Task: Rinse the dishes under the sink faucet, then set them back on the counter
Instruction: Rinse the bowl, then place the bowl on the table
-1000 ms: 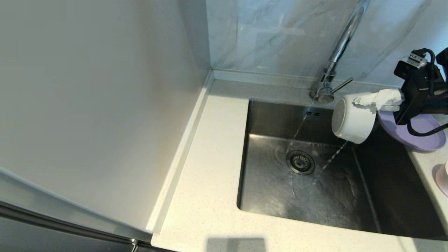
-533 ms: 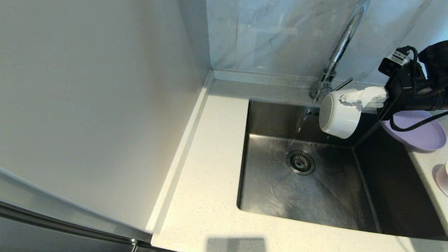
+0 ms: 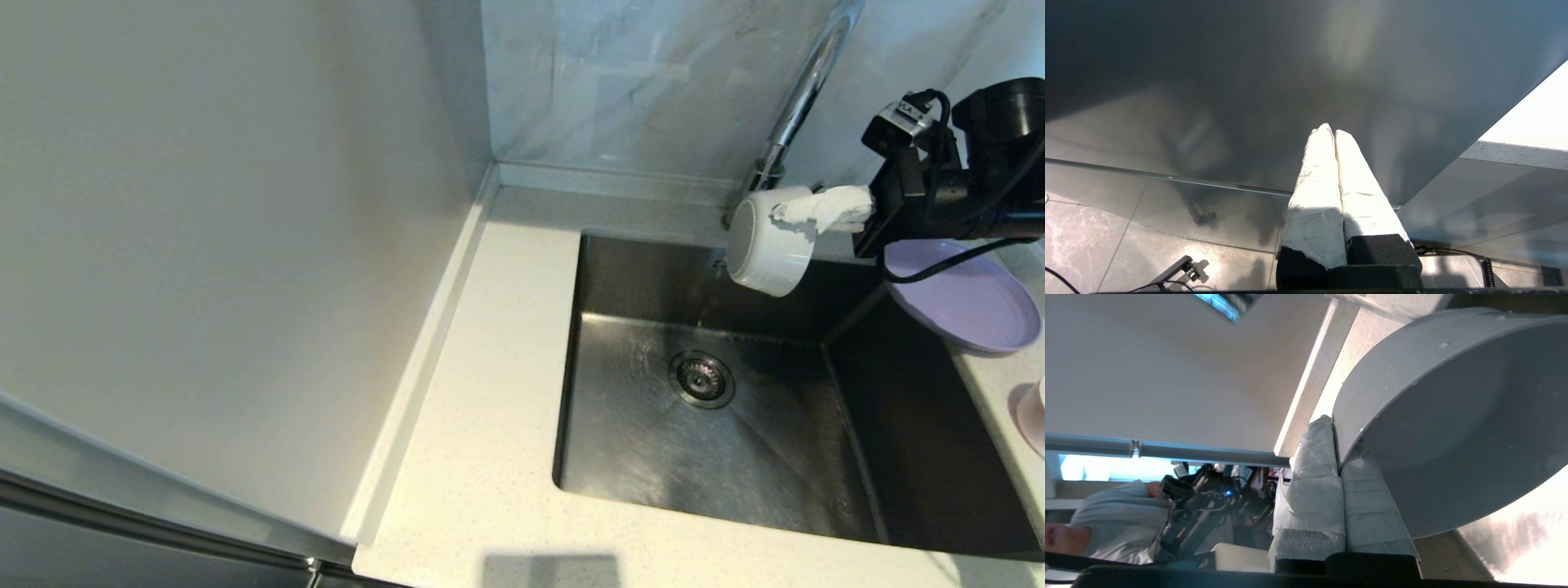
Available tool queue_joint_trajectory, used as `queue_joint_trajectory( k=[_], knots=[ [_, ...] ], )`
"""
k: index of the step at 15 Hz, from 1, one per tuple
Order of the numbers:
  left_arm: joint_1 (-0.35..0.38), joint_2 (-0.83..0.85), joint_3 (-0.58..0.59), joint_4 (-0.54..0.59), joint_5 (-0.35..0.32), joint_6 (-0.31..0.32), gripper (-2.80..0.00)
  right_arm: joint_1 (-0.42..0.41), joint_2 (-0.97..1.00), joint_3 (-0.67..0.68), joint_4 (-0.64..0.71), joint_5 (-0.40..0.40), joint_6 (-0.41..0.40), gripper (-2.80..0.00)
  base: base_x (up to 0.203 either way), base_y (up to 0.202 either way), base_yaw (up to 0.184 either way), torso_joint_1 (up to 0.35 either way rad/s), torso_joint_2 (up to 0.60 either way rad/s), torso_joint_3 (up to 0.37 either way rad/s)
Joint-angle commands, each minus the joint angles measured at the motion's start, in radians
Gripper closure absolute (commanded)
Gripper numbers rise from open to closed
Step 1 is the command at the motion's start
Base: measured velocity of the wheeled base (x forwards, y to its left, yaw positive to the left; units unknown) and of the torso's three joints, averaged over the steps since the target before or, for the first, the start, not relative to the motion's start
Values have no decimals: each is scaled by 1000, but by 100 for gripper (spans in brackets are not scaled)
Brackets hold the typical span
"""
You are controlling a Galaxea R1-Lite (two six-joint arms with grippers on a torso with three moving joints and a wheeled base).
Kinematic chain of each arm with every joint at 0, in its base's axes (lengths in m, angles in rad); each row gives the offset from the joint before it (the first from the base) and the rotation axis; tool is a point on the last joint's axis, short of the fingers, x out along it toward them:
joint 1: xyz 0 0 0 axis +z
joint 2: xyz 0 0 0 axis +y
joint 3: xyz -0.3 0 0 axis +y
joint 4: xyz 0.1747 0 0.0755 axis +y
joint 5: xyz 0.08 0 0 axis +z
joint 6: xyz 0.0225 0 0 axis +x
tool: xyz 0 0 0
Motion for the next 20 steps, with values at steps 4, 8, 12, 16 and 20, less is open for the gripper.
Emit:
queue_joint_trajectory(
  k=[4,8,12,16,20],
  knots=[
    [0,0,0,0,0,0,0,-13,32,-27,-46,-14,5,0,0,0,0,0,0,0],
    [0,0,0,0,0,0,0,-103,-97,110,-47,-29,-3,0,0,0,0,0,0,0],
    [0,0,0,0,0,0,0,-222,-317,478,-79,-104,-209,0,0,0,0,0,0,0],
    [0,0,0,0,0,0,0,-245,-463,622,95,-562,-372,0,0,0,0,0,0,0],
    [0,0,0,0,0,0,0,-180,-530,626,245,-653,-391,0,0,0,0,0,0,0]
  ],
)
